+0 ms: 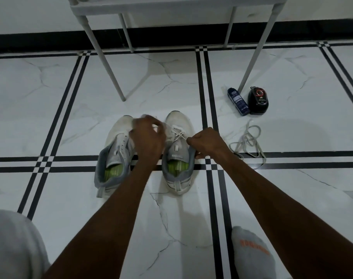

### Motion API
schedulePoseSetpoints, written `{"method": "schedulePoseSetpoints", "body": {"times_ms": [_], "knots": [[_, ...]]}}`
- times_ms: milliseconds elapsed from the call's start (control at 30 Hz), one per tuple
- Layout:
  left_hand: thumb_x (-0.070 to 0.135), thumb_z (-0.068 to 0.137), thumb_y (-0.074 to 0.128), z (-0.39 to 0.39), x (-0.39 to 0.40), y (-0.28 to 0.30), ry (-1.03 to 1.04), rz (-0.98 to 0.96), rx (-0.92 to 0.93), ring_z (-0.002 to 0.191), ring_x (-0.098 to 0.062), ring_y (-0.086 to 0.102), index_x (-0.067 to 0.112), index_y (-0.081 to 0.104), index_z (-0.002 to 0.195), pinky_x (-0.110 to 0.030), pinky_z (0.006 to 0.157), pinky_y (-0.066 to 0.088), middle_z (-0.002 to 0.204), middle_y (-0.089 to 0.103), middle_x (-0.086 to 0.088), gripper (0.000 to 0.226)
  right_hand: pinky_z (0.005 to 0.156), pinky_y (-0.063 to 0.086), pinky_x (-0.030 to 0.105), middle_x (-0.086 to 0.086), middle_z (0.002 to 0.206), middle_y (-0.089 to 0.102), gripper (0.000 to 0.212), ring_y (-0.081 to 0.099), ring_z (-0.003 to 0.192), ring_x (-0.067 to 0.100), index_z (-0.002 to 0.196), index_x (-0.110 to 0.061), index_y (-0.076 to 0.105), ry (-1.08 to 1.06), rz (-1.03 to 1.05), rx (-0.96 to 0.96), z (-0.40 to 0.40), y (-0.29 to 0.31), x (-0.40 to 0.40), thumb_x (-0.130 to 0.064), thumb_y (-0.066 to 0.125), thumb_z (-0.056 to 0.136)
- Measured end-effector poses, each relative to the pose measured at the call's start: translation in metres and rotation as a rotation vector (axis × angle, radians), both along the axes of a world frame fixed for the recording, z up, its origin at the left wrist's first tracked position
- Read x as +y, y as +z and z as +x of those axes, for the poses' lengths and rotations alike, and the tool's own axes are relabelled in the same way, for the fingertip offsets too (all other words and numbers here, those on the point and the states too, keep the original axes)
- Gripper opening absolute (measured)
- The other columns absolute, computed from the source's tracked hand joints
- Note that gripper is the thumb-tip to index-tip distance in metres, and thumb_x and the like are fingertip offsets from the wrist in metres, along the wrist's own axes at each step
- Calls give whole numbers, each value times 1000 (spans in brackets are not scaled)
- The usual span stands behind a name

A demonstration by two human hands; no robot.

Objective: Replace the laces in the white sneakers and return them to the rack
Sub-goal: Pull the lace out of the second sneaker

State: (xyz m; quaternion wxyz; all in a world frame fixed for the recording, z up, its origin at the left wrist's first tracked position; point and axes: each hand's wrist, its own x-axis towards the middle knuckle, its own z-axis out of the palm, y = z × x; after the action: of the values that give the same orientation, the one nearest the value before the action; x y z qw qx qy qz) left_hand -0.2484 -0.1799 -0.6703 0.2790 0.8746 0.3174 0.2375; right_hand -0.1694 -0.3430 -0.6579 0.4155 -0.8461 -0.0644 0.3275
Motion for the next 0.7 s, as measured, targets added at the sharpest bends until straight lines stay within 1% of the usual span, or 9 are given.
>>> {"method": "schedulePoseSetpoints", "body": {"times_ms": [33,100,167,200,300,400,533,600,700], "knots": [[20,87,65,0,16,5,216,-154,-94,98,-31,64,12,74,86,-42,89,51,98,72,-8,12,63,63,38,17,71,73,33,72,60,24,74,8,71,-7,2,-6,0,0,-1,-23,68,84],[18,89,62,-2,35,11,372,-215,-21,107,-36,60,8,72,103,-34,94,43,110,68,-15,18,56,61,32,8,55,65,34,68,51,19,62,4,68,-2,-14,-36,0,0,-4,-22,69,84],[16,86,63,-1,24,16,211,-90,83,117,-35,52,12,61,123,-29,88,31,125,59,-14,37,58,62,36,0,44,55,38,65,49,18,51,-5,60,25,-32,-54,-1,0,-3,-23,69,83],[17,83,64,-2,11,16,68,-8,85,119,-34,48,16,57,127,-31,88,32,128,56,-11,45,61,63,40,0,45,56,38,67,52,21,51,-5,61,41,-44,-64,-1,0,-2,-26,70,82],[32,72,56,0,-29,8,-308,153,268,123,-32,44,23,63,118,-45,96,38,127,57,0,47,63,62,49,10,54,64,43,71,61,29,56,-2,66,62,-57,-112,3,-1,2,-38,72,79],[41,75,60,1,-40,-5,-387,270,437,121,-28,48,24,68,108,-48,99,31,119,64,6,38,63,61,50,10,49,55,53,69,62,35,51,-2,58,76,-52,-131,4,-4,5,-45,71,80],[32,86,62,3,-36,-16,-419,424,418,112,-25,53,24,74,92,-47,97,31,107,70,5,16,54,58,31,5,48,55,51,67,52,24,51,-7,56,76,-81,-128,2,-3,3,-43,71,84],[28,85,65,4,-27,-15,-352,248,272,103,-25,60,23,75,85,-45,93,40,96,72,3,11,52,58,26,6,50,60,43,67,50,18,54,-3,62,63,-73,-120,2,-3,1,-32,70,85],[28,87,71,-1,6,7,185,-263,-69,90,-27,70,14,78,90,-29,82,48,91,76,-6,16,61,63,39,15,61,67,37,71,55,24,62,4,67,31,-38,-80,4,-6,-3,-26,69,84]]}}
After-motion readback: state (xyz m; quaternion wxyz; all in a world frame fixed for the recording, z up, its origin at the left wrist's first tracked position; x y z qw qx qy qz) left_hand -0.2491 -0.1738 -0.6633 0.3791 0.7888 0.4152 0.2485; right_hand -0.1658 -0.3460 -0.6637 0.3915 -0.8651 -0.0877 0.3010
